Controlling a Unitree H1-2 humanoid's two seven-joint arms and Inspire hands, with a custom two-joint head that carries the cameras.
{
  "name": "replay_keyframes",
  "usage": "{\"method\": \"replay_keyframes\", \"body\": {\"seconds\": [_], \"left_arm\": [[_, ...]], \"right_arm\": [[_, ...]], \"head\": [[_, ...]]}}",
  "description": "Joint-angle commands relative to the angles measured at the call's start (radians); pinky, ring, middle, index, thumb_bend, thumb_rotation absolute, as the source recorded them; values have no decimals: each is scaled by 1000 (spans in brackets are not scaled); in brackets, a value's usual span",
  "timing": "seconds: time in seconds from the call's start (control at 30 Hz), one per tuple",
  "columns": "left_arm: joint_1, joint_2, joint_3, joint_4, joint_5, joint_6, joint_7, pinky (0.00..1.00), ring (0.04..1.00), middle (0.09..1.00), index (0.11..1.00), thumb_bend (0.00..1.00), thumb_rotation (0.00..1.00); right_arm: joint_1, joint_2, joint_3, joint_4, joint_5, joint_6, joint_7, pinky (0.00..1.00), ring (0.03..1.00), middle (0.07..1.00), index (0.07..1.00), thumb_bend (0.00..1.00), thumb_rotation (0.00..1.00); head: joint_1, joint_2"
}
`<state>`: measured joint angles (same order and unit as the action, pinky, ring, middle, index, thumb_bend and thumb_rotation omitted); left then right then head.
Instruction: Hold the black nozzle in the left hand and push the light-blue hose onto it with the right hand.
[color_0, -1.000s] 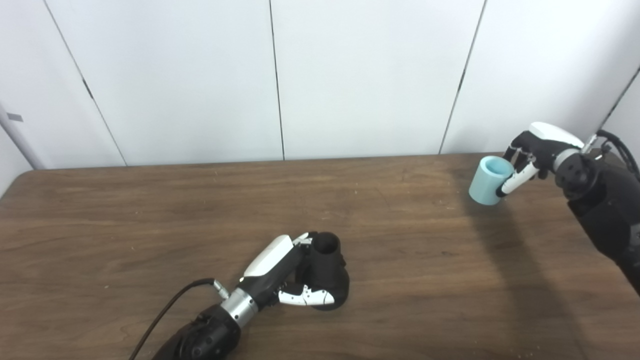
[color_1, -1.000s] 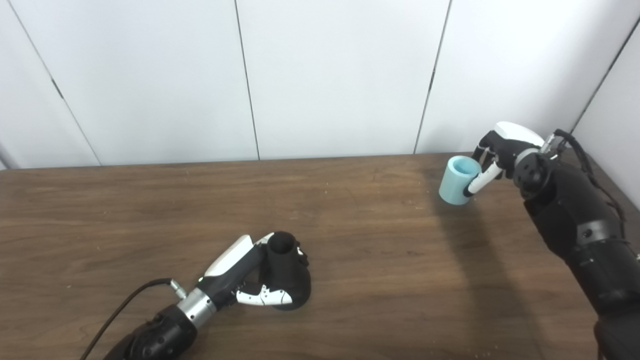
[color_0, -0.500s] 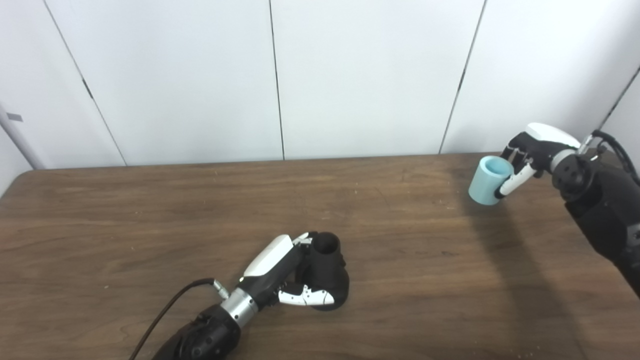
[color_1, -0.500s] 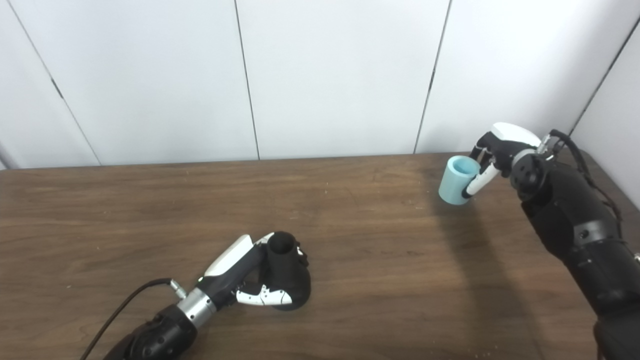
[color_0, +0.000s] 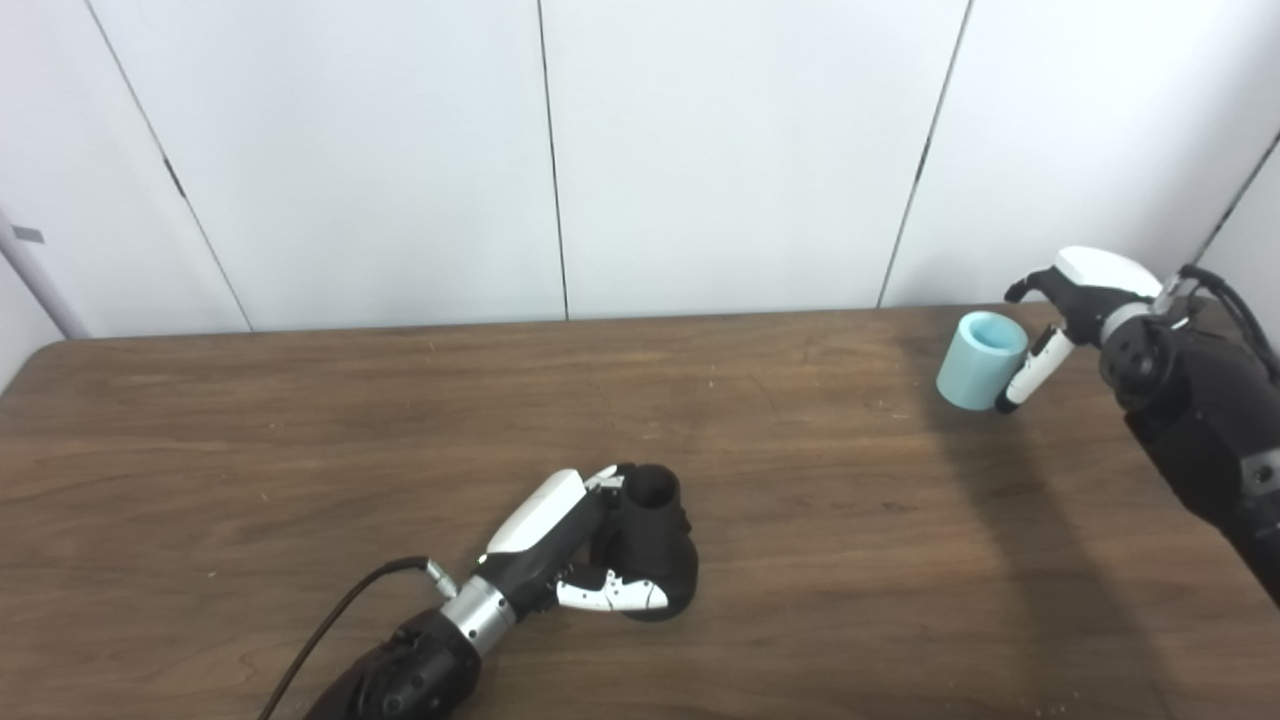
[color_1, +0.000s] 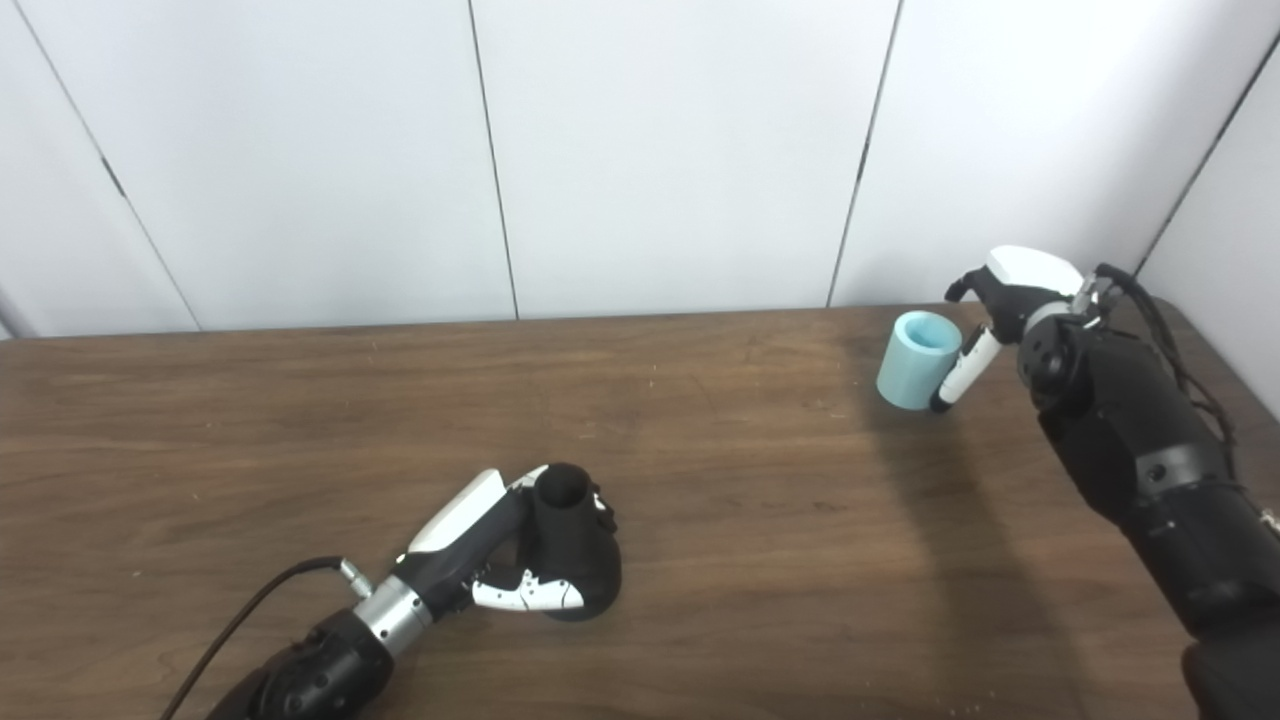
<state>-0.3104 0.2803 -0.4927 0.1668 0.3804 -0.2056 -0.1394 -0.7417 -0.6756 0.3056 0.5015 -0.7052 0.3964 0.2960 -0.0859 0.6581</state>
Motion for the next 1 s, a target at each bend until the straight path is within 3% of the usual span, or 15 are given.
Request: {"method": "replay_keyframes", "body": {"seconds": [0.0, 0.53, 0.77, 0.97], "left_arm": [[87, 21, -52, 66, 45, 71, -102, 874, 803, 706, 409, 415, 489], [87, 20, -54, 59, 44, 80, -108, 872, 806, 710, 412, 418, 494], [85, 20, -55, 57, 45, 84, -112, 879, 813, 710, 412, 419, 497], [84, 20, -56, 53, 47, 88, -114, 889, 813, 711, 413, 419, 497]], "right_arm": [[-45, -19, -17, -37, -6, -1, -23, 688, 888, 928, 829, 957, 115], [-40, -8, -25, -50, 21, -13, -19, 704, 888, 934, 837, 947, 98], [-40, 3, -30, -86, 27, -4, -6, 602, 809, 927, 833, 951, 106], [-44, 9, -29, -94, 32, -14, -3, 621, 794, 903, 829, 956, 106]], "head": [[0, 1], [2, 4], [5, 7], [5, 7]]}}
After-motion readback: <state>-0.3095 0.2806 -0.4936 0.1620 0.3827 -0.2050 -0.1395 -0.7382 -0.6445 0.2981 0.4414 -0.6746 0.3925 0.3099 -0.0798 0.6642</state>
